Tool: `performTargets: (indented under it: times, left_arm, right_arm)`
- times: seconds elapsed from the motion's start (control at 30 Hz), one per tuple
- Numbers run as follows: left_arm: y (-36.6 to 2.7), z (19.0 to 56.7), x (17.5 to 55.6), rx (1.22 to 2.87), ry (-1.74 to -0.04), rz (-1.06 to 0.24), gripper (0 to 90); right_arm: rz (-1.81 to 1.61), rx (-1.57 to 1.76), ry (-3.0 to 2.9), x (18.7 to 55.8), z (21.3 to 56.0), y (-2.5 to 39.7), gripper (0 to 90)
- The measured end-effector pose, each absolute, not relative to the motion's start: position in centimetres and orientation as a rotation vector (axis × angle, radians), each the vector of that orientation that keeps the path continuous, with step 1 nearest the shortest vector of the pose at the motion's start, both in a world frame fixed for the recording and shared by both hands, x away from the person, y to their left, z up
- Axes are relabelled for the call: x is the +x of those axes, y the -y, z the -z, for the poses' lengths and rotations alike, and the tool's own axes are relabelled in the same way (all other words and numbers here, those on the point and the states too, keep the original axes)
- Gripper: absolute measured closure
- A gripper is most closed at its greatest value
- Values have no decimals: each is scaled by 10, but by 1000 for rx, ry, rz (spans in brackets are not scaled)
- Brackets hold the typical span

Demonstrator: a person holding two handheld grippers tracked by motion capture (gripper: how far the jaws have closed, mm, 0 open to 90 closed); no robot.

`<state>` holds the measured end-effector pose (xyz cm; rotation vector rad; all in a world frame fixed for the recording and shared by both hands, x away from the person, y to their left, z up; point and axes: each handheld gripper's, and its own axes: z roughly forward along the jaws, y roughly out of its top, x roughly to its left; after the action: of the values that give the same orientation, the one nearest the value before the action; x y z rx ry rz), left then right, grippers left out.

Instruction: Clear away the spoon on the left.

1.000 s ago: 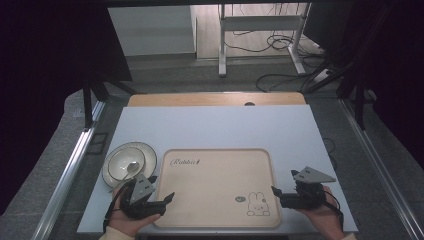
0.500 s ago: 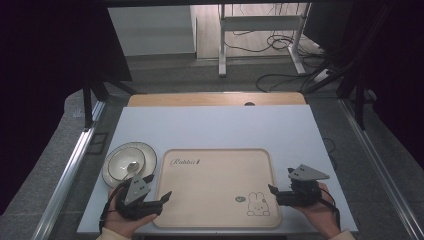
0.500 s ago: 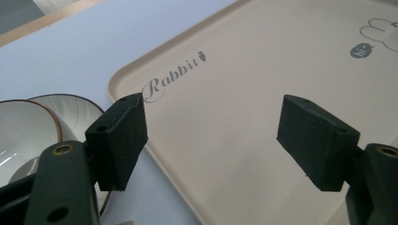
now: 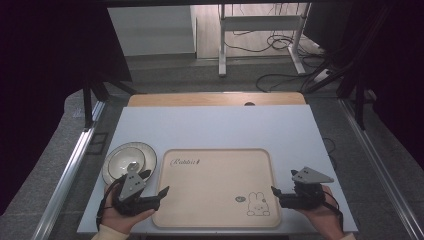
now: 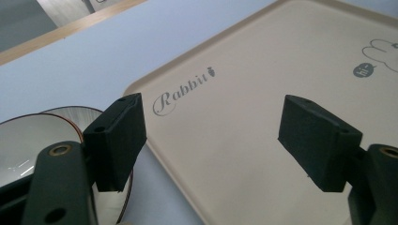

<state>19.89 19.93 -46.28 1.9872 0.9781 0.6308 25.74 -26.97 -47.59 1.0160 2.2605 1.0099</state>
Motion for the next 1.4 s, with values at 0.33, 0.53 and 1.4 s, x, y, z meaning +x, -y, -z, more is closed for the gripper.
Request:
performTargets:
  times: [0.33, 0.53, 1.4]
  left_arm:
    - [-201, 451, 199, 1978, -959, -645, 236]
    - [-205, 441, 194, 1974, -958, -669, 235]
    - [-242, 419, 182, 1904, -1045, -724, 240]
  right_arm:
    - [-1008, 1051, -2230, 255, 475, 278, 131]
    - [-1004, 1048, -2230, 255, 475, 279, 132]
    - [-1010, 1048, -2249, 256, 476, 276, 132]
